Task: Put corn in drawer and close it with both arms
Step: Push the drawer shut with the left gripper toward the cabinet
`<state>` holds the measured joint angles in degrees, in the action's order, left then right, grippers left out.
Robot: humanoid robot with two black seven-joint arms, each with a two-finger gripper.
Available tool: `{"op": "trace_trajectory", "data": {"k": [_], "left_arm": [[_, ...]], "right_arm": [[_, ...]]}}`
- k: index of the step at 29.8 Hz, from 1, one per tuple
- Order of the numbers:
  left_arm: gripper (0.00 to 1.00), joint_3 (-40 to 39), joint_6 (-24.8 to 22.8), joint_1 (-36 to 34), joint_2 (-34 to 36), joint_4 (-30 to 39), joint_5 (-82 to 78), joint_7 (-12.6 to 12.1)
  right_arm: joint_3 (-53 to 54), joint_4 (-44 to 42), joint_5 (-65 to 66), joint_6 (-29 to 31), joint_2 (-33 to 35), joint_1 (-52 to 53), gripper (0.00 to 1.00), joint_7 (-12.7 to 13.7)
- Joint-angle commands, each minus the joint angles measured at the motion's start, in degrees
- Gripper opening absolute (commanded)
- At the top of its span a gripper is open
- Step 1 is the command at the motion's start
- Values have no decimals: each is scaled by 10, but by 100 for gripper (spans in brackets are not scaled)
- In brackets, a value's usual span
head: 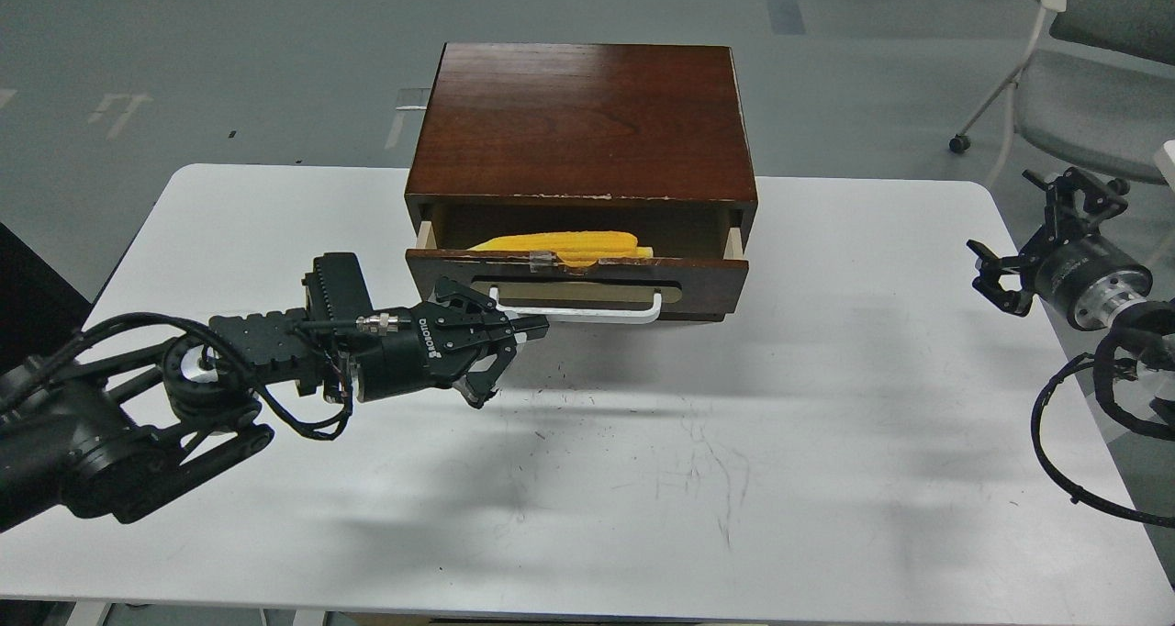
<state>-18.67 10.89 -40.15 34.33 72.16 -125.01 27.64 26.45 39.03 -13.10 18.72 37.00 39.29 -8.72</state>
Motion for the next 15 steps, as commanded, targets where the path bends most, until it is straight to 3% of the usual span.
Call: {"op": "trace_trajectory", "data": {"k": [1,15], "left_arm": [[0,0,0,-2,-10,-12,0,0],[0,-1,1,-50,-52,-73,0,4]], "right_arm": [[0,0,0,0,0,0,95,0],[0,0,0,1,0,0,95,0]]}}
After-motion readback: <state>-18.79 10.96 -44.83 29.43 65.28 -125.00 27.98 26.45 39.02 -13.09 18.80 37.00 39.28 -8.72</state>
